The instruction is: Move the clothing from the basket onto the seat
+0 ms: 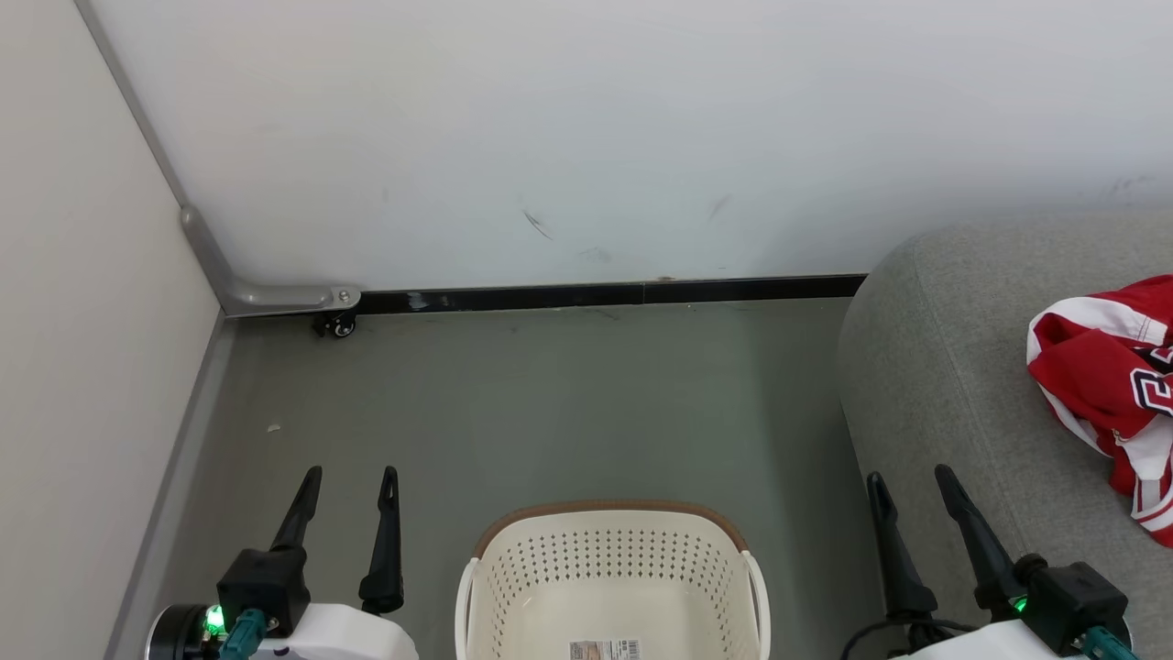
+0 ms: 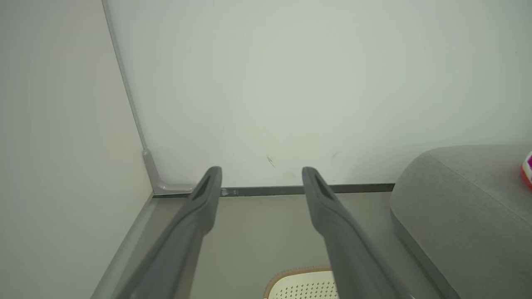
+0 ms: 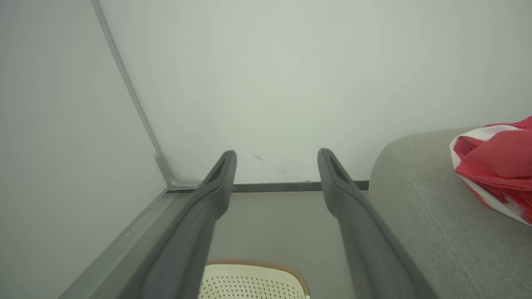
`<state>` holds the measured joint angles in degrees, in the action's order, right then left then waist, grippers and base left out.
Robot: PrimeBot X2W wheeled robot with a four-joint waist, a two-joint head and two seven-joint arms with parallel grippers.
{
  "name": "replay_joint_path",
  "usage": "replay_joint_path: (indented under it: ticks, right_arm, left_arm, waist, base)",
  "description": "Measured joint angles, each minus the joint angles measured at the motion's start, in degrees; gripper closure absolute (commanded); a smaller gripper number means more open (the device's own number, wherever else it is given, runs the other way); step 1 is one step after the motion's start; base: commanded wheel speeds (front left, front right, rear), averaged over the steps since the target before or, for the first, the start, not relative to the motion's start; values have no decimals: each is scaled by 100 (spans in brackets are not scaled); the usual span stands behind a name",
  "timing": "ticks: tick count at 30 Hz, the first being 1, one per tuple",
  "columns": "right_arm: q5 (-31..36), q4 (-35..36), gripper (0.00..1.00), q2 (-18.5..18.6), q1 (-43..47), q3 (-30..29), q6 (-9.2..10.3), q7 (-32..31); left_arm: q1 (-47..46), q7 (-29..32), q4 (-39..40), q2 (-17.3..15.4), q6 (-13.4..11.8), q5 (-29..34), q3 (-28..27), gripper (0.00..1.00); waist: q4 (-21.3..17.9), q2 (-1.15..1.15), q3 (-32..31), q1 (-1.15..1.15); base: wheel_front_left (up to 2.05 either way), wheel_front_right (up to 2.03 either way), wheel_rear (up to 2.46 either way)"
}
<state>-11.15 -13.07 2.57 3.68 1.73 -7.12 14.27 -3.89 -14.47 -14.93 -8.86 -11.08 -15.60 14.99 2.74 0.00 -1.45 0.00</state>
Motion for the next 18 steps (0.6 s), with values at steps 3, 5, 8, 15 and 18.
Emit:
replay_joint_path:
  ticks: [3,5,8,15,18]
  right_arm:
    - [-71,13,0,-1,38,10,0,0]
    - [-103,19,0,-1,78,18,0,0]
    - [-118,21,0,-2,103,38,0,0]
    - [-154,41,0,-3,108,57,0,0]
    - [-155,44,0,-3,112,60,0,0]
  left_arm:
    - [0,0,-16,2,0,19,1,0]
    - [0,0,-36,2,0,19,1,0]
    - [0,0,-65,2,0,21,0,0]
    - [1,0,-126,2,1,29,-4,0]
    - [1,0,-164,2,1,75,-1,0]
  waist:
    - [-1,0,-9,0]
    - [0,0,-17,0]
    - [5,0,-31,0]
    - [19,0,-60,0]
    - [21,0,-68,0]
  base:
    - [0,0,0]
    - [0,0,0]
    - [0,0,0]
    - [0,0,0]
    - [0,0,0]
